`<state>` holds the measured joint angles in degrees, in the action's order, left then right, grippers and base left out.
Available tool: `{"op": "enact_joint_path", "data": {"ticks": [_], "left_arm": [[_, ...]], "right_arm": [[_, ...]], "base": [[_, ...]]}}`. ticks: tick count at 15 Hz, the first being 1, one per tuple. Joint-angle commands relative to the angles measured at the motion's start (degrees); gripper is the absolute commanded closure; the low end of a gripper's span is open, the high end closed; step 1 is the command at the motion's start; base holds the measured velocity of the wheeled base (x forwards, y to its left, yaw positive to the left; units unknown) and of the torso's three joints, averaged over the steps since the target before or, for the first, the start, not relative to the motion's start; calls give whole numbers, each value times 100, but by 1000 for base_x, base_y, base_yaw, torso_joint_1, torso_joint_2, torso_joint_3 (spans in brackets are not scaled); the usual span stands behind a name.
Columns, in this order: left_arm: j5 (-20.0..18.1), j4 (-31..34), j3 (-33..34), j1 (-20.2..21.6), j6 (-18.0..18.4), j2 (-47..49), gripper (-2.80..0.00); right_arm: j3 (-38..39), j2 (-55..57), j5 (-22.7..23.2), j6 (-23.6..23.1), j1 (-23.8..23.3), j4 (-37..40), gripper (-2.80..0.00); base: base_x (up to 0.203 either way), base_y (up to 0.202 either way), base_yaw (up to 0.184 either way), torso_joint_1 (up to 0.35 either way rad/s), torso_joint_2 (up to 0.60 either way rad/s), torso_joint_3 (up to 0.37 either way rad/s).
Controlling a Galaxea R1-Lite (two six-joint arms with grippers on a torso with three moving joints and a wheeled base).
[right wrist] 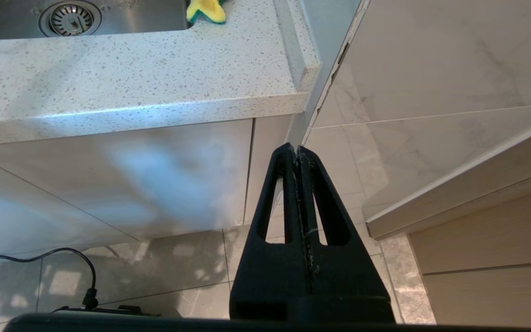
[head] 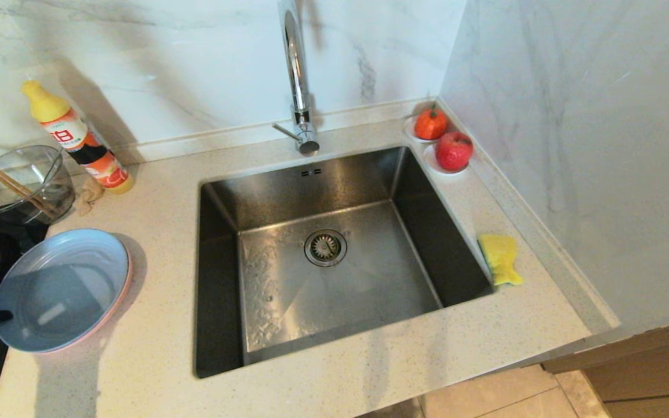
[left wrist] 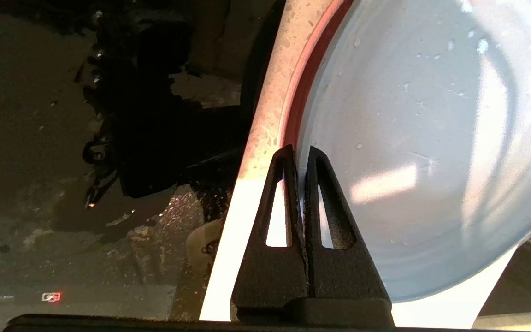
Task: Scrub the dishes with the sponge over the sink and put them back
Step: Place the plate on the plate
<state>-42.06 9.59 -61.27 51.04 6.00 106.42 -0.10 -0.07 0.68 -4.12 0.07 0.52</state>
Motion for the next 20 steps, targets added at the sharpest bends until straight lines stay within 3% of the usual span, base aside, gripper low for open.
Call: {"op": "enact_joint_path", "data": {"ticks": [1,5,6,10,16,20], "left_arm": [[-13,16,27,20,-6,43,0],[-13,43,18,11,-46,-8,0],[-13,51,-7,15,-52,-25,-280],[-48,38,-39,11,-90,-243,-280],[-51,105,-155,-2,-488,-688,-280],[-88,639,-154,-116,-538,-1372,-280]], "right_arm": [[1,-1,2,-10,1,1,0],[1,-1,2,-1,1,1,0],[1,-1,2,-10,1,1,0],[1,7,2,-1,1,1,0],[1,-1,2,-3,1,1,0],[1,-1,2,-10,1,1,0]], "base": [[0,0,0,0,0,0],[0,0,0,0,0,0],[0,0,0,0,0,0],[0,0,0,0,0,0],[0,0,0,0,0,0],[0,0,0,0,0,0]]}}
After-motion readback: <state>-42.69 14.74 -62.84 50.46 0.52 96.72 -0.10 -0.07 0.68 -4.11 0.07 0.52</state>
